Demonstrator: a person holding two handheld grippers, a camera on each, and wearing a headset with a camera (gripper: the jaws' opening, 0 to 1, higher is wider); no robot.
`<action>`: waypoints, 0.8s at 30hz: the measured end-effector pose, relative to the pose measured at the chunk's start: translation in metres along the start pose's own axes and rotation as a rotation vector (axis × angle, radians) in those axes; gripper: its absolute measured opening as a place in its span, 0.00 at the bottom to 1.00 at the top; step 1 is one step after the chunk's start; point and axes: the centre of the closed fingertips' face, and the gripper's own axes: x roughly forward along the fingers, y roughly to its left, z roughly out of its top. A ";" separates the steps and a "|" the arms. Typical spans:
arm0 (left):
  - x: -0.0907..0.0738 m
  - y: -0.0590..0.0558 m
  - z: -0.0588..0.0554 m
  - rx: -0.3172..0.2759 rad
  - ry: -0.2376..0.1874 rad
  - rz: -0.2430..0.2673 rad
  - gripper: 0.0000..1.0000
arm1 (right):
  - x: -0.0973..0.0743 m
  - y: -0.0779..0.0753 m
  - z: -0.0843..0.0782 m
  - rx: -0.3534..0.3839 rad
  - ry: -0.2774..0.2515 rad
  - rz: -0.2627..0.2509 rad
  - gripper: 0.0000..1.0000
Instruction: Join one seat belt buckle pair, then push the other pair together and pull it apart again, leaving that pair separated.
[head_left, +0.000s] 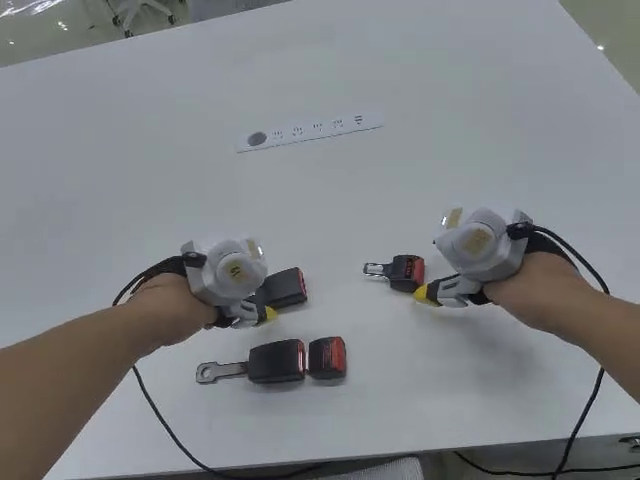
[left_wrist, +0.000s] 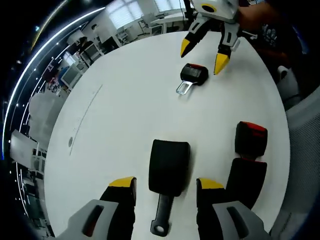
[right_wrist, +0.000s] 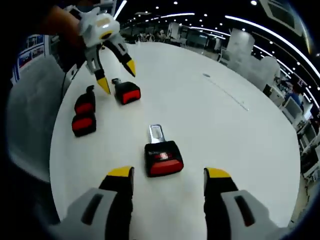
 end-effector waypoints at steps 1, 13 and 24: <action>-0.005 -0.001 0.001 -0.004 -0.008 0.005 0.50 | -0.002 0.002 0.000 -0.003 -0.005 0.002 0.60; -0.066 -0.050 -0.029 -0.132 -0.135 0.087 0.65 | -0.034 0.063 0.005 0.025 -0.080 0.027 0.74; -0.089 -0.081 -0.080 -0.221 -0.132 0.090 0.75 | -0.056 0.090 -0.017 0.039 -0.068 0.041 0.84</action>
